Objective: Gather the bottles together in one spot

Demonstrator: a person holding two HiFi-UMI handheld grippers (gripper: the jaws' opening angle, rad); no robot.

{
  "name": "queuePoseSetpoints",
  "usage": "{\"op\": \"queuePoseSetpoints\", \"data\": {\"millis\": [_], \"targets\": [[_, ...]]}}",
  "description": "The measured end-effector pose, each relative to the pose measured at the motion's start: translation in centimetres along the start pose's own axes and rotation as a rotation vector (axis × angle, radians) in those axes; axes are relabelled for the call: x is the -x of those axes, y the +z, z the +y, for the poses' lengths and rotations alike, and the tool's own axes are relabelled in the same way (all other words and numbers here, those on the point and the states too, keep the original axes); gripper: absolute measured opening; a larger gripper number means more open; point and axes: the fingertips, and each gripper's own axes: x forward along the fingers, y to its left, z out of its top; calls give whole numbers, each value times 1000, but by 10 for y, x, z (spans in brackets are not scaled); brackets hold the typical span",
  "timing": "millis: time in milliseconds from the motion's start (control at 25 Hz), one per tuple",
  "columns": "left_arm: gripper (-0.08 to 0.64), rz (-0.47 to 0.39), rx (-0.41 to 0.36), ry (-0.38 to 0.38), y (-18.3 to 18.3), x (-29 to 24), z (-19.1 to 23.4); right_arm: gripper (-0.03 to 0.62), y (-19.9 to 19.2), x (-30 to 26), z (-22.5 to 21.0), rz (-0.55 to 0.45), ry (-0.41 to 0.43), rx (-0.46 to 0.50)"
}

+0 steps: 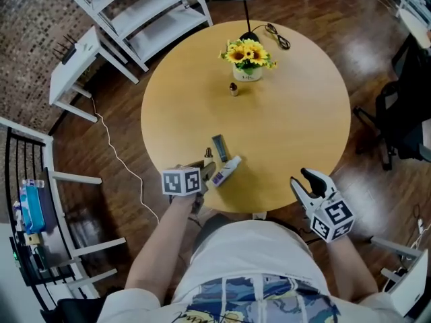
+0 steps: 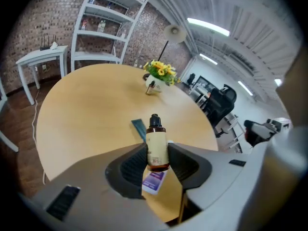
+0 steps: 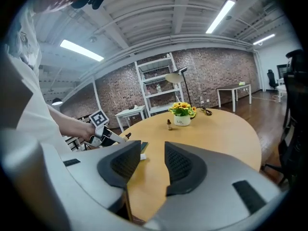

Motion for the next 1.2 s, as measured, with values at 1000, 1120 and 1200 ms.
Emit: {"op": "queuePoseSetpoints", "data": {"millis": [1000, 1120, 1200], "targets": [[146, -281, -627, -611, -50, 192, -126, 71, 56, -66, 263, -40, 463, -231], [147, -268, -597, -616, -54, 193, -113, 72, 52, -69, 261, -49, 404, -214], [147, -252, -567, -581, -55, 190, -100, 75, 51, -69, 246, -60, 344, -209]]}}
